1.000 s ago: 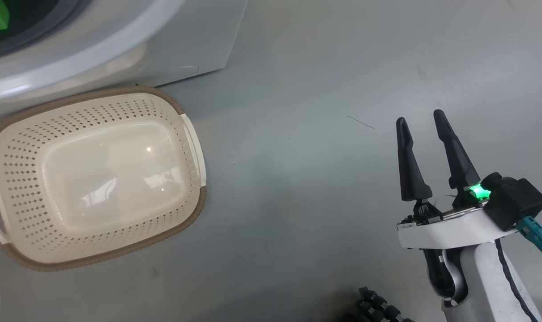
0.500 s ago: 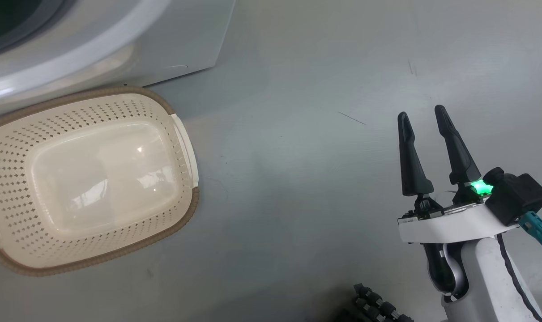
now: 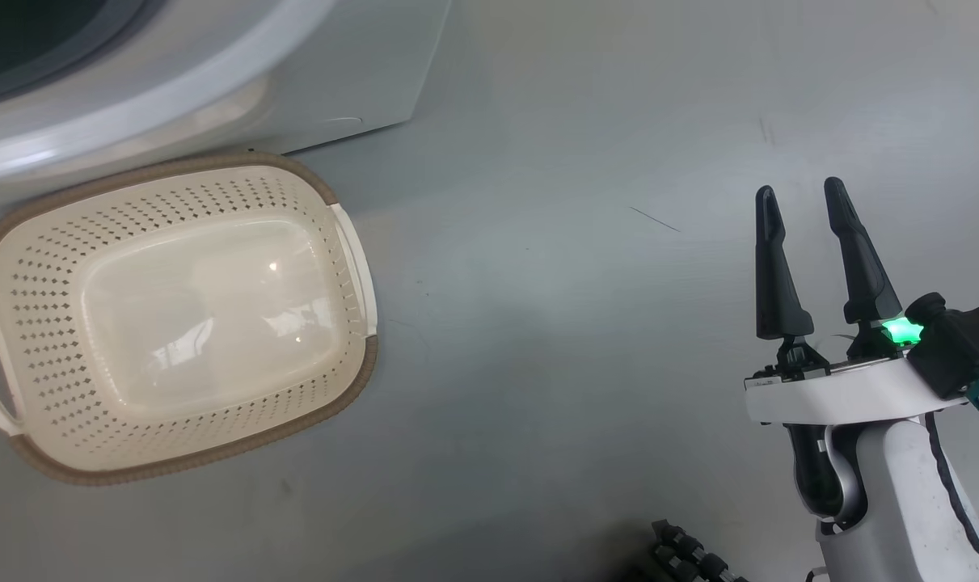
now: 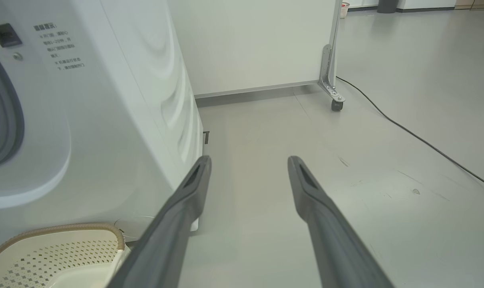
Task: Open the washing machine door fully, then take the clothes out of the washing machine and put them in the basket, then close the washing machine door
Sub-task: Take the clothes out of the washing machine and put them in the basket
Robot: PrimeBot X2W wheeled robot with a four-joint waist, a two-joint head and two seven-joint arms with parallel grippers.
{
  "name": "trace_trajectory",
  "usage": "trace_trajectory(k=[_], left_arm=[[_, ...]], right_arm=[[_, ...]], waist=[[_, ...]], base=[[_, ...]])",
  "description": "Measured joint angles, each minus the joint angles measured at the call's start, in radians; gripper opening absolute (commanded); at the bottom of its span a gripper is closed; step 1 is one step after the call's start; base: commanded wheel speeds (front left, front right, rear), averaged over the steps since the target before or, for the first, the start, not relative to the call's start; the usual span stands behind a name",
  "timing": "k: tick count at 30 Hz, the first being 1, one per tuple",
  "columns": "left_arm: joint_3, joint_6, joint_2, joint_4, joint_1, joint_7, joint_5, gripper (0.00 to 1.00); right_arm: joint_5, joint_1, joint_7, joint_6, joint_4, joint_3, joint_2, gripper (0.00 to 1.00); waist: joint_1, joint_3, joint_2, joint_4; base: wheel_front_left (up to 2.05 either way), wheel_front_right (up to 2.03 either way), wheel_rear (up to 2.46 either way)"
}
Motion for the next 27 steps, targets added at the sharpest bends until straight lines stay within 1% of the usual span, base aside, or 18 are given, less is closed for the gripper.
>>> trace_trajectory(k=[11,18,19,20,22,27], left_arm=[[0.014,-0.013,-0.028,-0.070,0.026,-0.195,-0.002,0.00],[0.025,-0.016,-0.045,-0.132,0.119,-0.336,-0.001,0.00],[0.026,-0.016,-0.055,-0.152,0.150,-0.375,-0.001,0.00],[0.026,-0.016,-0.055,-0.152,0.150,-0.375,-0.001,0.00],[0.026,-0.016,-0.072,-0.176,0.201,-0.427,-0.001,0.00],[0.024,-0.016,-0.093,-0.206,0.287,-0.507,0.002,0.00]], right_arm=[[-0.047,0.000,0.000,0.001,-0.002,-0.039,0.000,1.00],[-0.061,0.001,0.000,0.002,-0.002,-0.055,0.000,1.00],[-0.064,0.002,0.000,0.002,-0.002,-0.061,0.000,1.00],[-0.064,0.002,0.000,0.002,-0.002,-0.061,0.000,1.00],[-0.076,0.003,0.000,0.004,-0.001,-0.066,0.000,1.00],[-0.091,0.008,0.000,0.011,0.005,-0.075,0.000,1.00]], waist=[[0.0000,-0.023,0.0000,0.061],[0.0000,-0.046,0.0000,0.099],[0.0000,-0.055,0.0000,0.110],[0.0000,-0.055,0.0000,0.110],[0.0000,-0.069,0.0000,0.124],[-0.0001,-0.100,0.0000,0.147]], base=[[0.00,0.00,0.00],[0.00,0.00,0.00],[0.00,0.00,0.00],[0.00,0.00,0.00],[0.00,0.00,0.00],[0.00,0.00,0.00]])
